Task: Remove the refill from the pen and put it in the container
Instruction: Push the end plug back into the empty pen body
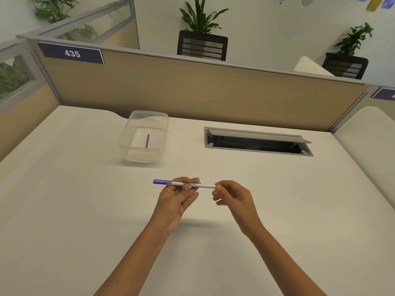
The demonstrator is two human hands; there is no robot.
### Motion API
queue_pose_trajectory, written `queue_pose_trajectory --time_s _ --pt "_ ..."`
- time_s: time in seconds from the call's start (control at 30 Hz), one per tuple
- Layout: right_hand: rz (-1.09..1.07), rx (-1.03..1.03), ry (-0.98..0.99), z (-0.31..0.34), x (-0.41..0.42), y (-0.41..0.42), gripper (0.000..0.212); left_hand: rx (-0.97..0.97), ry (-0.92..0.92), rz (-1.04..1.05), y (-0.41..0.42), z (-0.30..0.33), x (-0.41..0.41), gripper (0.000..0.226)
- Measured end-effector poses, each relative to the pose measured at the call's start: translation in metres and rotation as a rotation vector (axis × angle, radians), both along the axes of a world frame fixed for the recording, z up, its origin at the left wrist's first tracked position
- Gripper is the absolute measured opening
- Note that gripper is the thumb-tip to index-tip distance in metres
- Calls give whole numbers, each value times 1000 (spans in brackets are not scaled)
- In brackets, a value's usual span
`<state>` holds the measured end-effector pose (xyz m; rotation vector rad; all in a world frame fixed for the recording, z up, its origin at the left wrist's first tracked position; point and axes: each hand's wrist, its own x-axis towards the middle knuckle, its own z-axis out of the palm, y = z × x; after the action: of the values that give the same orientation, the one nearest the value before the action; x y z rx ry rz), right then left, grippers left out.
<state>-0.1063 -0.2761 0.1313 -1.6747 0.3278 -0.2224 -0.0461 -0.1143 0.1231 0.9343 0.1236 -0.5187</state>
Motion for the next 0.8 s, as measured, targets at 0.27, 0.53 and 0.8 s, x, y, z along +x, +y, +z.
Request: queue_pose_trajectory --time_s 0.27,0.53,0.8 --pt "-116 156 31 -12 0 -7 6 129 82 -48 9 -23 3 23" --pt "-127 -48 72 -42 3 -20 16 430 -106 125 32 -51 15 12" --pt "-92 -503 38 -80 32 -23 12 998 -559 100 33 -81 46 9"
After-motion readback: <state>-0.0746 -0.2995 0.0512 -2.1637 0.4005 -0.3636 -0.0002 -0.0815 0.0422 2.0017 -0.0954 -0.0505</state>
